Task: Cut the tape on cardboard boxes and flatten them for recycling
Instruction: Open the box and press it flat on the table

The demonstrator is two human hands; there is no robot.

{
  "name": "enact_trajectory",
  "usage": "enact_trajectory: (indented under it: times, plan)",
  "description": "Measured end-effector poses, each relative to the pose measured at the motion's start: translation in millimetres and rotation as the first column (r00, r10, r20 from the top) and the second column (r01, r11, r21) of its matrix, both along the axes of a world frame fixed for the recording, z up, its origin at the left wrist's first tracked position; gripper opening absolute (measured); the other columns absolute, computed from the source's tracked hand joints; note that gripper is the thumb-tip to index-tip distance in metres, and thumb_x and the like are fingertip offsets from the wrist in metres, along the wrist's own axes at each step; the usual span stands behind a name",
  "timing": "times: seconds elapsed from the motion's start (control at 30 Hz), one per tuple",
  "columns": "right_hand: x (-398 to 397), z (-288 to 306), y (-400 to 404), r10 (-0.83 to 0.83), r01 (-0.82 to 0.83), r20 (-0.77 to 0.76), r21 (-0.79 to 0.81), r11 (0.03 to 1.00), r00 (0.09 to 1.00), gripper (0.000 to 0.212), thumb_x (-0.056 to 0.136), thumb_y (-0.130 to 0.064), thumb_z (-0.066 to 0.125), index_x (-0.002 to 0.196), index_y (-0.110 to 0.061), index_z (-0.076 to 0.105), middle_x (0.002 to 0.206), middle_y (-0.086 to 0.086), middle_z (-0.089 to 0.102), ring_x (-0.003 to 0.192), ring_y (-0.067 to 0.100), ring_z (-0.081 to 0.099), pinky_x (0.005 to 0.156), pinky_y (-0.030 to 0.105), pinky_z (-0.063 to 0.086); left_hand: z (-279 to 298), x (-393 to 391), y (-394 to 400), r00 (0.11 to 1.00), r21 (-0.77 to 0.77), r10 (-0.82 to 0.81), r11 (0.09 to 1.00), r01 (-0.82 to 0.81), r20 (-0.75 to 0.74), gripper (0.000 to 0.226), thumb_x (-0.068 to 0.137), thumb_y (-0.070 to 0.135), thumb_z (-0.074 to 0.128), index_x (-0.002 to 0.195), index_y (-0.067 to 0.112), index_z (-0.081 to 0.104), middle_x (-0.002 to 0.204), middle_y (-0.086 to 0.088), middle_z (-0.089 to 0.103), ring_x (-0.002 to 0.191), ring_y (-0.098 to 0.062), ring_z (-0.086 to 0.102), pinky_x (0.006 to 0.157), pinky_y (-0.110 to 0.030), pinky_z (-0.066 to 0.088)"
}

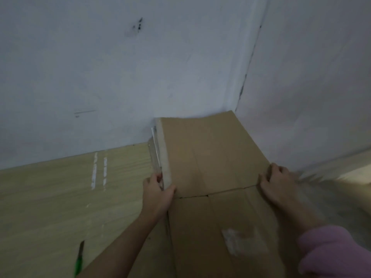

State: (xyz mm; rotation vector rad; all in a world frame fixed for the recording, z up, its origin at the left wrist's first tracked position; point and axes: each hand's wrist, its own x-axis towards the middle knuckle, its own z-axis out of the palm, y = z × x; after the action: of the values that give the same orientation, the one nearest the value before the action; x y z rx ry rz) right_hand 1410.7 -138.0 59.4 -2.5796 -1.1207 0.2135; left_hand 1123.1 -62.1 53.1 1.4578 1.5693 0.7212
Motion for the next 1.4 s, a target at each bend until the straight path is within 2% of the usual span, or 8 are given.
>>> enact_trajectory:
  times: [0.13, 0.23, 0.37, 0.6, 0.7, 0.83, 1.1, 1.4]
  plan:
    - [-19.6, -20.5, 11.4, 0.069, -0.07, -0.013, -0.126, 0.989, 0.998, 0.073, 0.089, -0.062, 0.038, 0.147, -0.022, 0.019, 0.151, 0.02, 0.015, 0.14, 0.036, 0.015, 0.111, 0.05, 0.018, -13.0, -0.8, -3.1, 0.998, -0.039, -0.029, 0.999, 0.026, -0.056, 0.056, 0.085, 0.021, 0.065, 0.133, 0.007, 0.04, 0.126, -0.008, 0.033, 0.117, -0.024, 0.043, 0.103, -0.03, 0.035]
    - [-20.9, -23.8, 20.1, 0.073, -0.086, -0.072, -0.192, 0.978, 0.995, 0.078, 0.087, -0.07, 0.03, 0.151, -0.029, 0.009, 0.156, 0.017, 0.006, 0.143, 0.034, 0.006, 0.114, 0.051, 0.011, -21.5, -0.2, -9.6, 0.991, 0.001, -0.094, 0.996, 0.094, -0.092, 0.067, 0.088, 0.028, 0.063, 0.143, 0.007, 0.031, 0.13, -0.011, 0.035, 0.121, -0.023, 0.039, 0.102, -0.026, 0.031]
    - [-9.1, -20.9, 28.5, 0.08, -0.098, -0.083, -0.24, 0.966, 0.993, 0.075, 0.089, -0.069, 0.023, 0.151, -0.029, 0.009, 0.157, 0.015, 0.002, 0.144, 0.033, 0.003, 0.114, 0.054, 0.008, -24.8, 1.3, -5.3, 0.971, 0.006, -0.159, 0.987, 0.163, -0.178, 0.079, 0.086, 0.038, 0.064, 0.145, 0.003, 0.026, 0.134, -0.013, 0.035, 0.127, -0.023, 0.034, 0.106, -0.026, 0.029]
    - [-19.8, 1.7, 41.8, 0.198, -0.17, 0.065, -0.303, 0.938, 0.978, 0.059, 0.099, -0.048, 0.022, 0.141, -0.008, 0.034, 0.154, 0.02, 0.017, 0.142, 0.033, 0.015, 0.114, 0.052, 0.015, 1.5, -12.1, 11.7, 0.84, -0.079, -0.331, 0.941, 0.33, -0.431, 0.079, 0.072, 0.072, 0.045, 0.121, 0.01, 0.055, 0.12, -0.012, 0.056, 0.117, -0.029, 0.047, 0.096, -0.034, 0.041]
    - [-46.3, 24.8, 49.8, 0.265, -0.242, 0.088, -0.211, 0.947, 0.96, 0.053, 0.1, -0.04, 0.028, 0.136, -0.003, 0.04, 0.148, 0.019, 0.031, 0.138, 0.033, 0.027, 0.114, 0.046, 0.018, 23.7, -26.0, 18.1, 0.842, -0.039, -0.313, 0.943, 0.331, -0.439, 0.056, 0.09, 0.049, 0.054, 0.127, 0.008, 0.049, 0.133, -0.014, 0.049, 0.125, -0.027, 0.043, 0.097, -0.03, 0.038]
    - [-98.4, 67.1, 61.9, 0.379, -0.373, 0.2, -0.07, 0.925, 0.903, 0.054, 0.1, -0.038, 0.031, 0.136, 0.0, 0.041, 0.15, 0.018, 0.03, 0.138, 0.03, 0.028, 0.114, 0.042, 0.017, 70.4, -62.8, 26.7, 0.812, 0.103, -0.277, 0.92, 0.379, -0.514, 0.075, 0.092, 0.05, 0.048, 0.149, 0.008, 0.021, 0.155, -0.01, 0.022, 0.141, -0.021, 0.024, 0.109, -0.03, 0.024]
    - [-245.1, 150.1, 83.7, 0.572, -0.644, 0.374, 0.096, 0.759, 0.729, 0.048, 0.099, -0.034, 0.036, 0.138, -0.005, 0.037, 0.144, 0.012, 0.039, 0.135, 0.023, 0.031, 0.11, 0.038, 0.017, 156.7, -213.7, 26.5, 0.754, 0.294, -0.092, 0.885, 0.362, -0.65, 0.072, 0.093, 0.049, 0.047, 0.15, 0.013, 0.02, 0.155, -0.003, 0.022, 0.142, -0.019, 0.023, 0.114, -0.034, 0.022]
    - [-422.7, 206.9, 109.3, 0.666, -0.756, 0.362, 0.239, 0.609, 0.652, 0.05, 0.1, -0.033, 0.037, 0.141, -0.005, 0.036, 0.146, 0.01, 0.04, 0.136, 0.021, 0.032, 0.114, 0.037, 0.012, 225.2, -404.9, 7.6, 0.707, 0.405, 0.093, 0.868, 0.288, -0.701, 0.069, 0.094, 0.047, 0.046, 0.149, 0.014, 0.02, 0.156, -0.001, 0.021, 0.142, -0.016, 0.02, 0.114, -0.034, 0.017]
